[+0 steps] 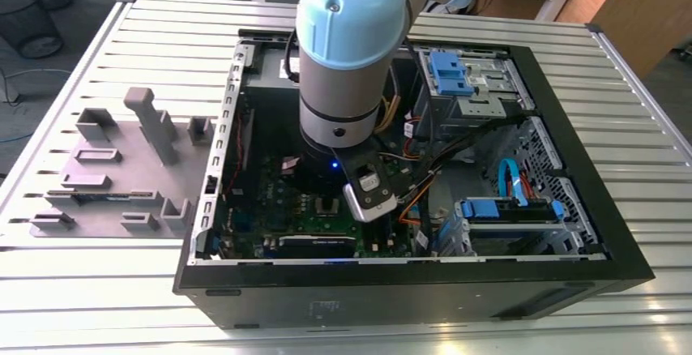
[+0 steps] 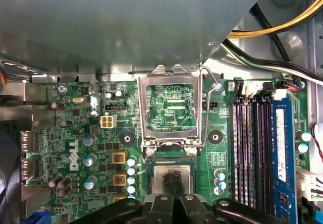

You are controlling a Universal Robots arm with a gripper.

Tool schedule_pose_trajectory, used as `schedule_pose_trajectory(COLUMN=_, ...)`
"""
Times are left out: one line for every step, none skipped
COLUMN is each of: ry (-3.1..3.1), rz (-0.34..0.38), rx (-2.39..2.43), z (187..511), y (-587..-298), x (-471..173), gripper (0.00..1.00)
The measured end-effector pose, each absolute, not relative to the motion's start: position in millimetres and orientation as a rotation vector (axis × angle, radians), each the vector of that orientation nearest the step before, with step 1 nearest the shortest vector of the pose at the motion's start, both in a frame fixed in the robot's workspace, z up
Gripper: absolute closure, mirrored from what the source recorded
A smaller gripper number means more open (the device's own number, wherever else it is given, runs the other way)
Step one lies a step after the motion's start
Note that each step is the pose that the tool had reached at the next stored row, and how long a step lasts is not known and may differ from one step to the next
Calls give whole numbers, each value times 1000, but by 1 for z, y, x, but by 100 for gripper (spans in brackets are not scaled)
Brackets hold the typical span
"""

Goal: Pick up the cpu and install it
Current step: 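Place the cpu into insertion slot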

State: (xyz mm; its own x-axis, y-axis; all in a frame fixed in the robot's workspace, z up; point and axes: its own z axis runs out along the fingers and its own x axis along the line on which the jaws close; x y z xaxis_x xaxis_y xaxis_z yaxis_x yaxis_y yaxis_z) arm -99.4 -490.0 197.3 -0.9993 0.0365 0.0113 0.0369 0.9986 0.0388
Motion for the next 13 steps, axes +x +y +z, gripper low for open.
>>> schedule_pose_trajectory(ry=-3132, rz=-62, rx=-57, z=196, y=-490, x=-99, gripper=89)
schedule_pose_trajectory(ry=-3133, rz=-62, rx=-57, z=196, y=-490, x=-99, gripper=89)
schedule_pose_trajectory(ry=-3133, rz=-61, rx=-57, z=196, y=-490, x=-100, gripper=89)
schedule_pose_trajectory(ry=-3133, rz=-61, rx=-57, z=196, y=-490, x=-100, gripper=89)
schedule_pose_trajectory(ry=-3133, rz=-61, rx=-57, z=195, y=-490, x=-100, gripper=89)
schedule_pose_trajectory(ry=-3133, rz=-62, rx=-57, z=195, y=-490, x=-100, gripper=89)
schedule_pose_trajectory(ry=-3133, rz=-61, rx=-57, z=194, y=-490, x=-100, gripper=89)
schedule_pose_trajectory(ry=-3133, rz=-61, rx=-57, z=194, y=-490, x=-100, gripper=89)
schedule_pose_trajectory(ry=-3133, rz=-61, rx=-57, z=194, y=-490, x=-100, gripper=89)
schedule_pose_trajectory(ry=-3133, rz=-61, rx=-57, z=193, y=-490, x=-100, gripper=89)
schedule_pose_trajectory(ry=-3133, rz=-61, rx=-57, z=193, y=-490, x=-100, gripper=89)
schedule_pose_trajectory(ry=-3133, rz=-61, rx=-57, z=193, y=-490, x=-100, gripper=89)
schedule_pose_trajectory(ry=-3133, rz=-61, rx=-57, z=193, y=-490, x=-100, gripper=89)
